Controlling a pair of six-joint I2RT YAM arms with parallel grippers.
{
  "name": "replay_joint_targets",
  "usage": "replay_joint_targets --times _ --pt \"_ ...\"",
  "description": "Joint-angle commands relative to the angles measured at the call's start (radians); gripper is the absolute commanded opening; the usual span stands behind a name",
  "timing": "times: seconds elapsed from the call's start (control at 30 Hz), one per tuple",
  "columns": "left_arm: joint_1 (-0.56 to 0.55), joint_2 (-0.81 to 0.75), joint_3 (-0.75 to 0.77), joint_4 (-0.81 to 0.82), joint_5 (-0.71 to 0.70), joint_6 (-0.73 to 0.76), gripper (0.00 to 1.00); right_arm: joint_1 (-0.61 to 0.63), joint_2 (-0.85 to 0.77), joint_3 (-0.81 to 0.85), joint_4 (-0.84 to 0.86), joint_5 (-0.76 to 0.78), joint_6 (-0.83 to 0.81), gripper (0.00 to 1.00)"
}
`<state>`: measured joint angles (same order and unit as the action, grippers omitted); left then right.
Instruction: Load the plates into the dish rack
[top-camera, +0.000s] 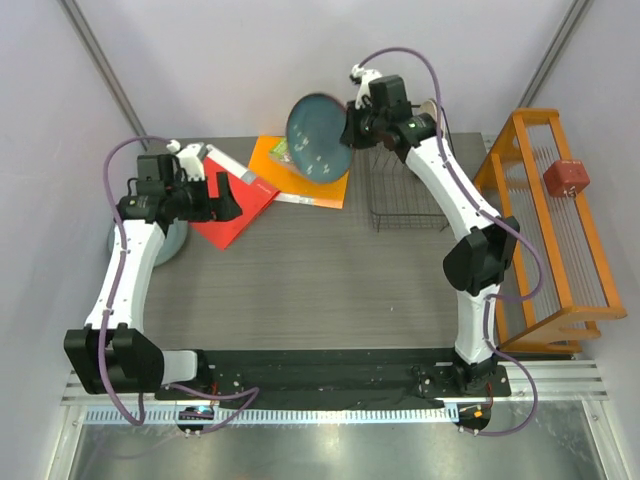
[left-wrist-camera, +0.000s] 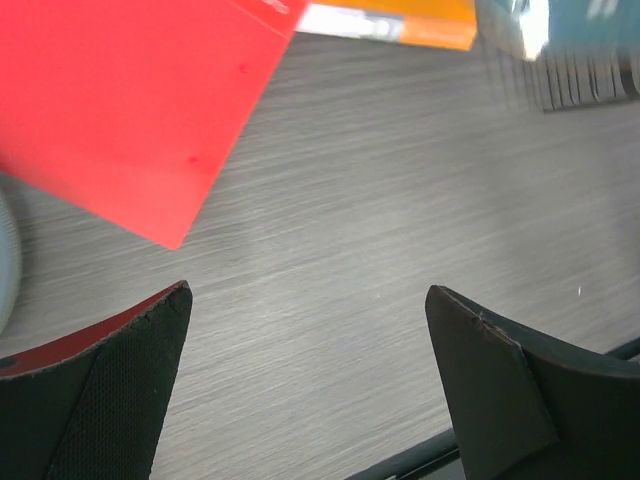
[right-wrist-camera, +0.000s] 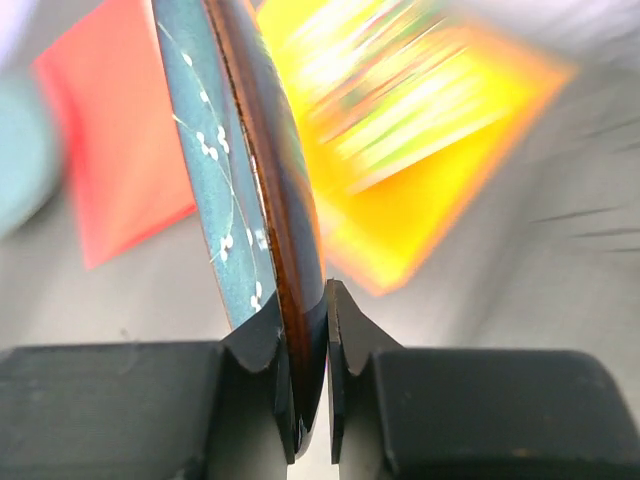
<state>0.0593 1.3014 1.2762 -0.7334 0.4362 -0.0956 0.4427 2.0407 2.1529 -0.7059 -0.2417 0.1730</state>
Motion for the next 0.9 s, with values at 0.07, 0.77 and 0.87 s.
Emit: replay_joint_targets --times 0.07,0.77,0.87 --pt "-0.105 -0.016 -0.026 0.054 -0.059 -0.038 0.99 0.002 -0.082 0.125 0.261 0.713 -0.158 0.01" --pt "-0.131 -0.065 -0.100 0.054 -0.154 -0.015 0.99 -0.116 0.110 0.194 0.370 1.118 -0.362 0.01" --pt "-0.131 -0.056 -0.095 0.051 -0.162 -0.013 0.99 -0.130 0.128 0.208 0.338 1.104 -0.339 0.01"
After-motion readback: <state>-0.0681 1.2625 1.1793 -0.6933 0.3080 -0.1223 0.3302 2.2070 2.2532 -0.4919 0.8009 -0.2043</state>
